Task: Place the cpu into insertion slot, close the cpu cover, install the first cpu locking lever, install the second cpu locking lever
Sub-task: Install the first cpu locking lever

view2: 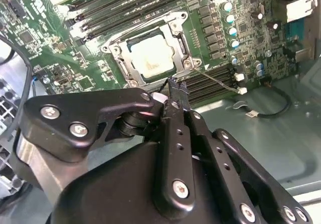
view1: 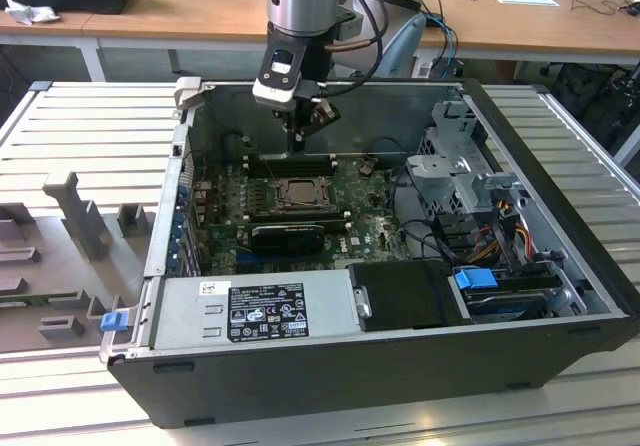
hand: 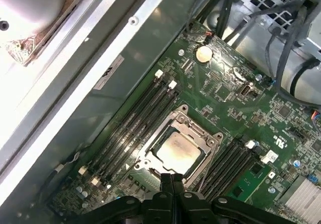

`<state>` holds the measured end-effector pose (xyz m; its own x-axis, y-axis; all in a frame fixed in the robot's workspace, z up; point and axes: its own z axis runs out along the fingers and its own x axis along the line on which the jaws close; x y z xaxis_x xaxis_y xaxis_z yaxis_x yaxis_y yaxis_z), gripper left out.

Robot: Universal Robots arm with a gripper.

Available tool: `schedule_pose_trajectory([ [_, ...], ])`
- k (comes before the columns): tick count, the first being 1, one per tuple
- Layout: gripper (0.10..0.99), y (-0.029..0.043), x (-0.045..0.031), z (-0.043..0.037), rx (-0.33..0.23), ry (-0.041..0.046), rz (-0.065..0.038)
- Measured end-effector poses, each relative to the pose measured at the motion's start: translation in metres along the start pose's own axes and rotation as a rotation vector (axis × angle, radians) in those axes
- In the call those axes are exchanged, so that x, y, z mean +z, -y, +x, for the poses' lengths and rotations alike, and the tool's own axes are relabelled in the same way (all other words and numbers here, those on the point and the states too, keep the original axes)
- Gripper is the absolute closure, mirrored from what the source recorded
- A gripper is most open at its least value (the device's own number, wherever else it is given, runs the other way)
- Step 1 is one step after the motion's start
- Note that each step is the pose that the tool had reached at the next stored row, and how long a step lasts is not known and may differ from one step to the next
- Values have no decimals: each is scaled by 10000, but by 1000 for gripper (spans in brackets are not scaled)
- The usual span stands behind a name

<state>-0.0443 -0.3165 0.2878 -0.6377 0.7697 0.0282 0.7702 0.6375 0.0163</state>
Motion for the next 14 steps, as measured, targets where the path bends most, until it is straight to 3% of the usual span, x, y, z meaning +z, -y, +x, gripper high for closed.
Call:
schedule_pose_trajectory([
  [7, 980, 0, 10, 0, -1703, -27, 49],
  [14, 980, 0, 11, 0, -2464, -40, 70],
])
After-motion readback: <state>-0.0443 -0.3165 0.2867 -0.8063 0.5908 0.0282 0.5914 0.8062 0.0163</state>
